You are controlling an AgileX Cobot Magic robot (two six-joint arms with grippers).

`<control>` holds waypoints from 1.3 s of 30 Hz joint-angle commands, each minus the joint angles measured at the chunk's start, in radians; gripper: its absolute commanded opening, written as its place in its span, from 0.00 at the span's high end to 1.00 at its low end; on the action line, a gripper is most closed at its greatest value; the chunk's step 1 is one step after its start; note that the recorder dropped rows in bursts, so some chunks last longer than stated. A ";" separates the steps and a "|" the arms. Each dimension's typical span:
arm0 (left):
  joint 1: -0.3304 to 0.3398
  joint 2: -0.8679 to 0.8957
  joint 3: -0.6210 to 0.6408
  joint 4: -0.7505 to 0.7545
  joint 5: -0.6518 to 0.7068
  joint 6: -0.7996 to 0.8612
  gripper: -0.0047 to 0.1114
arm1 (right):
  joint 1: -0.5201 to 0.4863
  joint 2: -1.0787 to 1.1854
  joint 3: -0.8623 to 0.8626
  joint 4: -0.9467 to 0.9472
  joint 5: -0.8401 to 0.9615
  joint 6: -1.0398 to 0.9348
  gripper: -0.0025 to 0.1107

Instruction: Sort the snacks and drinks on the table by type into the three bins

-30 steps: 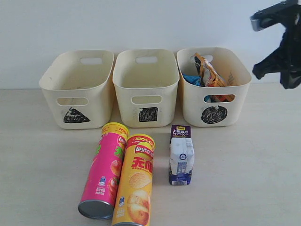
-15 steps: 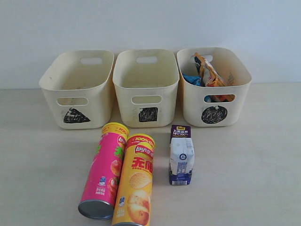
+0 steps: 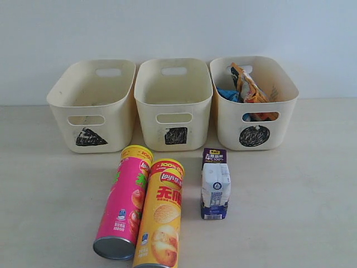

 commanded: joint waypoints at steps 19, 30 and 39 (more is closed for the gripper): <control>0.003 -0.003 -0.003 -0.003 -0.006 -0.005 0.93 | -0.004 -0.363 0.291 -0.021 -0.066 -0.037 0.98; 0.003 -0.003 -0.003 -0.003 -0.006 -0.005 0.93 | -0.004 -0.512 0.456 -0.019 -0.053 0.006 0.98; 0.003 -0.003 -0.003 -0.003 -0.006 -0.005 0.93 | -0.004 -0.548 0.564 -0.019 -0.055 0.034 0.98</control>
